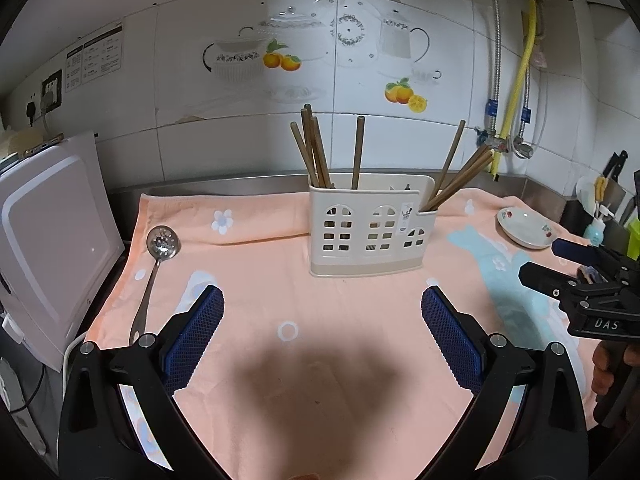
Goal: Organize utensils
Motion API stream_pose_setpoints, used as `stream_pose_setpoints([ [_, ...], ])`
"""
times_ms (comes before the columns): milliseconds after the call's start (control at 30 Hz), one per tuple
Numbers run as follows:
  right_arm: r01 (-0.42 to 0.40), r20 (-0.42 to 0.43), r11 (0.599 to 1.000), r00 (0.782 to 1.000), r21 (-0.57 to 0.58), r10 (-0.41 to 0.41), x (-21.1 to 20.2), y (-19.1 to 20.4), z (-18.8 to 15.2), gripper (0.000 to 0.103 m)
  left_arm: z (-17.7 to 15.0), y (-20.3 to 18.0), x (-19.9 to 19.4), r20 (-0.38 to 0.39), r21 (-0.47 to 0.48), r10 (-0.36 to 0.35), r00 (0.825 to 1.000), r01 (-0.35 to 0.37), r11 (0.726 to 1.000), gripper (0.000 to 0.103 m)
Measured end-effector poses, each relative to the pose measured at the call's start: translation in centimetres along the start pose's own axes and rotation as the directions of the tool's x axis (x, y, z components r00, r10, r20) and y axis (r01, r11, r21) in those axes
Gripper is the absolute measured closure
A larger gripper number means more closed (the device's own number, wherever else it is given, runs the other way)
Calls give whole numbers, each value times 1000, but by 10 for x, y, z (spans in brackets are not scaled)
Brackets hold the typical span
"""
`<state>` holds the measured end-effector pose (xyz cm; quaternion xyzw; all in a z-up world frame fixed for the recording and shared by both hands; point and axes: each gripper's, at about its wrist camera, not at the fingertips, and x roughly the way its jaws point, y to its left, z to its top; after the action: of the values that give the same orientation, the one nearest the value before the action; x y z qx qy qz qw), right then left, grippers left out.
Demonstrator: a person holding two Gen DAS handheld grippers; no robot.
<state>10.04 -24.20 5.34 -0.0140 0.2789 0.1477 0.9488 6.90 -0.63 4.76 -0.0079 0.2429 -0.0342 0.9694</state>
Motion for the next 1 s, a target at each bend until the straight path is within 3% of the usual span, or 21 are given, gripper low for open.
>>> stream_pose_setpoints([
  [1000, 5, 6, 1000, 1000, -2, -5, -5, 1, -2, 8, -9, -4, -1, -16, -2, -5, 1000, 5, 1000, 5],
])
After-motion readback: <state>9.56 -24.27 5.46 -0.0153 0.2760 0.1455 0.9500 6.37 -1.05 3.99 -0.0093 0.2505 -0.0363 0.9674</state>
